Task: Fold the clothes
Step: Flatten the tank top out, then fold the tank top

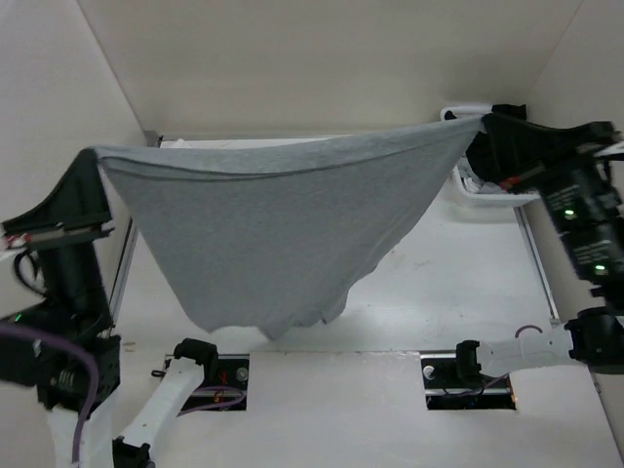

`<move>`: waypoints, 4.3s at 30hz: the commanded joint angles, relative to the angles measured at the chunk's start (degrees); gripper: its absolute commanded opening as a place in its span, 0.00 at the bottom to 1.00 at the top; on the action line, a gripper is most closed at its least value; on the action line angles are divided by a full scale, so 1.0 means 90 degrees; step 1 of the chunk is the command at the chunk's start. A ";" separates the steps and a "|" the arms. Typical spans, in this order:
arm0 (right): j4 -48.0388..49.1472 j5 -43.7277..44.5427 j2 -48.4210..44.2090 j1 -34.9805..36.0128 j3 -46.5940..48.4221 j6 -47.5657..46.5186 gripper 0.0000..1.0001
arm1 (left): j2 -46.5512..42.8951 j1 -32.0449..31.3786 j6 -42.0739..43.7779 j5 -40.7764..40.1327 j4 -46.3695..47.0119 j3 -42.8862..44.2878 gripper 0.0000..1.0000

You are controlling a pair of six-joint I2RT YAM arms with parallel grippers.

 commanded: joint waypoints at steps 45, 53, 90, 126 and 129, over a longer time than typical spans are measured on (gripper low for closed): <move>-0.0208 -0.4363 -0.2434 -0.5375 -0.7167 0.4653 0.00 | 0.0022 0.0368 -0.0241 0.0137 0.0335 -0.4894 0.02; -0.3028 -0.3386 -0.3911 -0.2299 -0.8536 0.6818 0.00 | -0.2548 -0.0160 -0.0777 0.0244 -0.3208 -0.6097 0.01; 0.0823 -0.6668 0.6012 -0.8106 -0.2128 0.5192 0.37 | 0.8098 0.0924 -0.0524 0.0490 0.1629 -0.0457 0.35; 0.4154 -0.6344 0.2826 -0.7178 -0.9299 0.6676 0.46 | 0.6912 0.1412 -0.2419 0.1202 0.4502 -0.5805 0.12; 0.4135 -0.6422 0.3002 -0.7256 -0.9182 0.6754 0.46 | 0.6981 0.1421 -0.2449 0.1202 0.4541 -0.5805 0.07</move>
